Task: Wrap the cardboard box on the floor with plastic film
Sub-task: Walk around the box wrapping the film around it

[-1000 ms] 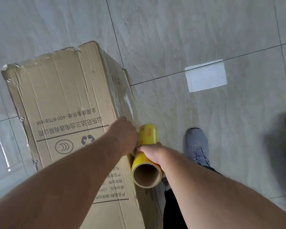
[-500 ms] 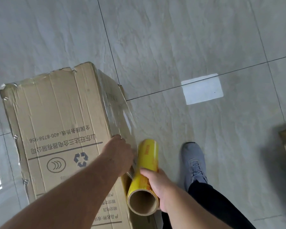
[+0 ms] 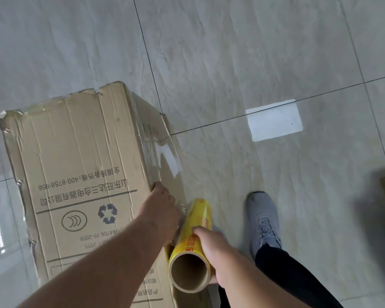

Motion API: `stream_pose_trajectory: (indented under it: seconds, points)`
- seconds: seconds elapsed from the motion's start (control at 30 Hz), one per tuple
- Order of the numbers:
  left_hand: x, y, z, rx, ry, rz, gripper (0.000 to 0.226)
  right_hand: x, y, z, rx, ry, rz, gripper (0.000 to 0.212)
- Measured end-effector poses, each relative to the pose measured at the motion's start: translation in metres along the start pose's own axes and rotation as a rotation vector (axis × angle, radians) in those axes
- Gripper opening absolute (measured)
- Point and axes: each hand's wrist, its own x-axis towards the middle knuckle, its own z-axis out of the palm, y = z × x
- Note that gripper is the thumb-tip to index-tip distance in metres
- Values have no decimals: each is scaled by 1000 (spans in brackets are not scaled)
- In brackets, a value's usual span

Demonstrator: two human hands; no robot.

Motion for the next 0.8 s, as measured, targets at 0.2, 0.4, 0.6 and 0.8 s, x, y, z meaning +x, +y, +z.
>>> stream_pose_trajectory:
  seconds: [0.2, 0.4, 0.6, 0.8]
  points:
    - [2, 3, -3, -20, -2, 1, 51, -17, 19, -5, 245, -237, 163, 71]
    - [2, 19, 4, -128, 68, 13, 49, 20, 48, 3, -299, -17, -67, 131]
    - [3, 29, 4, -74, 8, 69, 47, -17, 8, 3, -509, -54, -153, 111]
    - [-3, 40, 10, 41, -30, 44, 41, -7, 35, 0, -142, -25, -95, 78]
